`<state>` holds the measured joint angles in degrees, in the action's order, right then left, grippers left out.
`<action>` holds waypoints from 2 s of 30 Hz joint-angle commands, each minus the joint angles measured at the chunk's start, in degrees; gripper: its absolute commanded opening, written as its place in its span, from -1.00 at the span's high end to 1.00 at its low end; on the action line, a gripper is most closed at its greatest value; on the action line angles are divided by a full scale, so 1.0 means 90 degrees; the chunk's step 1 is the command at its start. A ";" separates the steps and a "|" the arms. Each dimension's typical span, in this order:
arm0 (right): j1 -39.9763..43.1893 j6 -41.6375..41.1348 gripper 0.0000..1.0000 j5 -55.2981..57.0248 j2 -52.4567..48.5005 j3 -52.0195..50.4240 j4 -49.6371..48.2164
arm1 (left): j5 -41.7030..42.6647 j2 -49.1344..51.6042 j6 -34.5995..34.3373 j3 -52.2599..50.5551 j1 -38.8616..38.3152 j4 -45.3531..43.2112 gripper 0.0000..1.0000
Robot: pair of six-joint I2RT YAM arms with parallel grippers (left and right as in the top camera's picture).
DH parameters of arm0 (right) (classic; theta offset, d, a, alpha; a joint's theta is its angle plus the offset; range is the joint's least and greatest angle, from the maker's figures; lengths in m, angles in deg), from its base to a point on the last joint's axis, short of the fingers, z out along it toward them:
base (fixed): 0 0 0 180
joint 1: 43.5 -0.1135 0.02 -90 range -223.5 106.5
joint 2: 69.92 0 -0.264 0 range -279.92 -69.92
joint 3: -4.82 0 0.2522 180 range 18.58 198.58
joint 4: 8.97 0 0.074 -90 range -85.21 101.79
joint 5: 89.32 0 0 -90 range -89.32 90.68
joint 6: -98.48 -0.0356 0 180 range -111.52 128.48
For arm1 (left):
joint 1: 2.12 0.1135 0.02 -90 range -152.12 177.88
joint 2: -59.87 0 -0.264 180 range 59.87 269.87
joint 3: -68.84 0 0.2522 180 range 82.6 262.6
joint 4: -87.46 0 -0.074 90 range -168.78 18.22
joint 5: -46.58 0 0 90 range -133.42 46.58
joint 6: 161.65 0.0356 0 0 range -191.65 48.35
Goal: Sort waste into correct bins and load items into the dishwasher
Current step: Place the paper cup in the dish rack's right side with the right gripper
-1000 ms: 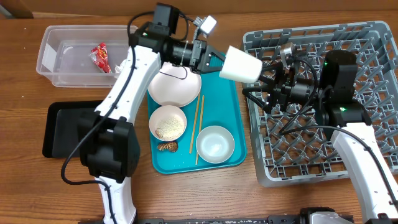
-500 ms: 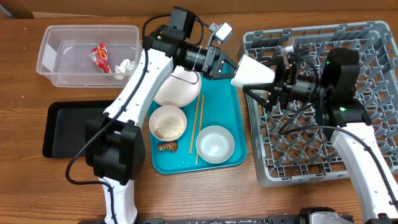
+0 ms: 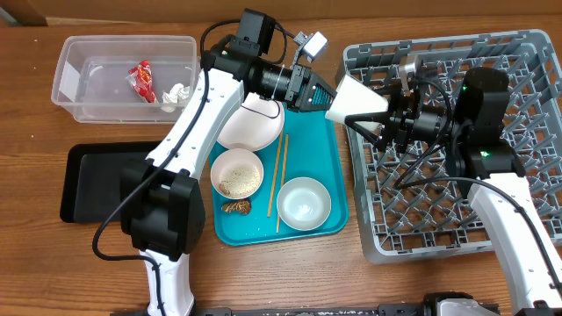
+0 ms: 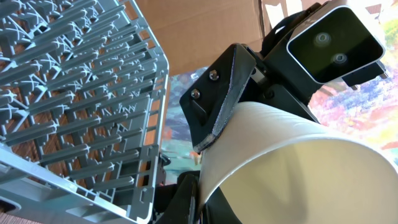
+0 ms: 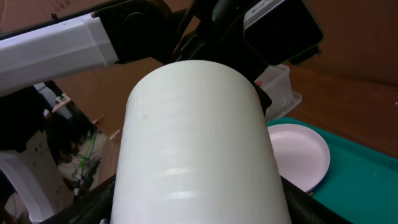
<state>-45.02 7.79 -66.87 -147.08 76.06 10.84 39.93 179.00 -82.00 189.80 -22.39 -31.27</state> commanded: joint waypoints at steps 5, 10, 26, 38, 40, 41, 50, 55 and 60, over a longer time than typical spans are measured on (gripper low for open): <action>0.0000 -0.0284 0.03 0.0049 0.0017 0.0155 -0.0027 | -0.1571 -0.0248 -0.0015 0.0090 0.0000 0.0148 0.41; 0.0000 -0.0330 0.11 0.0838 0.0017 0.0155 0.0578 | -0.4337 -0.0250 -0.0019 0.0092 0.0092 0.0806 0.04; 0.1785 -0.0449 0.43 0.5598 0.0131 0.2365 0.5447 | -0.9100 -0.1596 0.0163 0.0109 0.1651 0.2810 -0.02; 0.3832 -0.1008 0.42 0.7393 -0.0325 0.3123 0.7723 | -0.9090 -0.2033 0.0053 0.0107 0.1712 0.2696 -0.05; 0.4007 -0.1049 0.40 0.7354 -0.0559 0.3123 0.7973 | -0.9092 -0.2033 0.0053 0.0107 0.1688 0.2691 -0.05; 0.4068 -0.1049 0.38 0.7359 -0.0707 0.3123 0.8072 | -0.9092 -0.2033 0.0053 0.0107 0.1678 0.2693 -0.04; 0.4131 -0.1049 0.30 0.7623 -0.1804 0.3123 0.8199 | -0.9095 -0.2033 0.0058 0.0107 0.1666 0.2722 -0.07; 0.4143 -0.1047 0.27 0.7672 -0.2200 0.3123 0.8148 | -0.9095 -0.2033 0.0056 0.0107 0.1651 0.2718 -0.07; 0.4143 -0.1044 0.14 0.7672 -0.2569 0.3116 0.8080 | -0.9095 -0.2033 0.0056 0.0107 0.1654 0.2725 -0.07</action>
<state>-7.93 -0.95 1.39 -168.96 103.14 83.73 -41.16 160.99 -81.80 190.22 -7.29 -6.75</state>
